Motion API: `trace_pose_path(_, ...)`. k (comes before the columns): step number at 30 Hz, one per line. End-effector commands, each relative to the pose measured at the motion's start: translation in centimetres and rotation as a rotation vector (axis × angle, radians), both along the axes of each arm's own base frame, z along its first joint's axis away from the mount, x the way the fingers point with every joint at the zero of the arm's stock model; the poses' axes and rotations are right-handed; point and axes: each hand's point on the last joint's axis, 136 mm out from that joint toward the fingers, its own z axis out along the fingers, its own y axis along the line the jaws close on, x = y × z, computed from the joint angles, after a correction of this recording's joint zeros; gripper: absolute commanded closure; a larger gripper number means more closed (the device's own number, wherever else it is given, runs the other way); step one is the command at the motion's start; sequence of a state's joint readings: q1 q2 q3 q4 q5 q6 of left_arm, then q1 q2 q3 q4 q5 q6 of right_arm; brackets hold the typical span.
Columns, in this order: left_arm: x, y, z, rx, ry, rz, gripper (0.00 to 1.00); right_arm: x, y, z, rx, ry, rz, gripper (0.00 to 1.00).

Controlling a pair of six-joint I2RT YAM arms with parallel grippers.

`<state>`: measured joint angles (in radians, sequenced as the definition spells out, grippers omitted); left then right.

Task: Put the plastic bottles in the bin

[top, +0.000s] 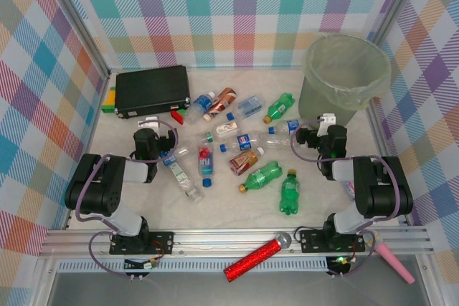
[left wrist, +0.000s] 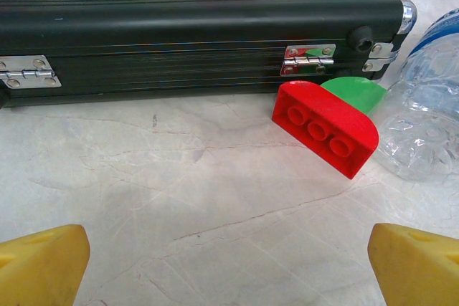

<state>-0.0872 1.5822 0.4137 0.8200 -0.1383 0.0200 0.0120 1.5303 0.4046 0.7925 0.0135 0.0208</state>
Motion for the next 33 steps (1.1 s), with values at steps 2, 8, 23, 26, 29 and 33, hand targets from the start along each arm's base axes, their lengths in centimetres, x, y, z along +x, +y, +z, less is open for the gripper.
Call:
trace_pose_path(2,0.4,0.1,0.9,0.000,-0.034,-0.011,0.00,0.6,0.0,0.9,0.003,-0.030,0.011,0.01)
trace_pose_path(8,0.4,0.0,0.9,0.001,-0.034,-0.012,0.00,0.6,0.0,0.8,0.002,-0.028,0.011,0.01)
trace_pose_path(23,0.4,-0.6,2.2,0.000,-0.028,-0.054,0.01,0.5,0.7,0.9,0.020,-0.031,0.063,0.01)
trace_pose_path(26,0.6,0.5,4.7,0.005,0.005,0.016,0.01,0.4,0.6,0.9,0.024,-0.033,0.062,0.01)
trace_pose_path(29,0.4,1.6,8.3,-0.011,-0.032,0.093,0.00,0.5,0.1,1.4,0.020,-0.036,0.031,0.01)
trace_pose_path(33,-0.4,2.6,13.7,-0.093,-0.043,0.192,0.00,-0.4,-1.0,3.4,0.025,-0.020,-0.054,0.01)
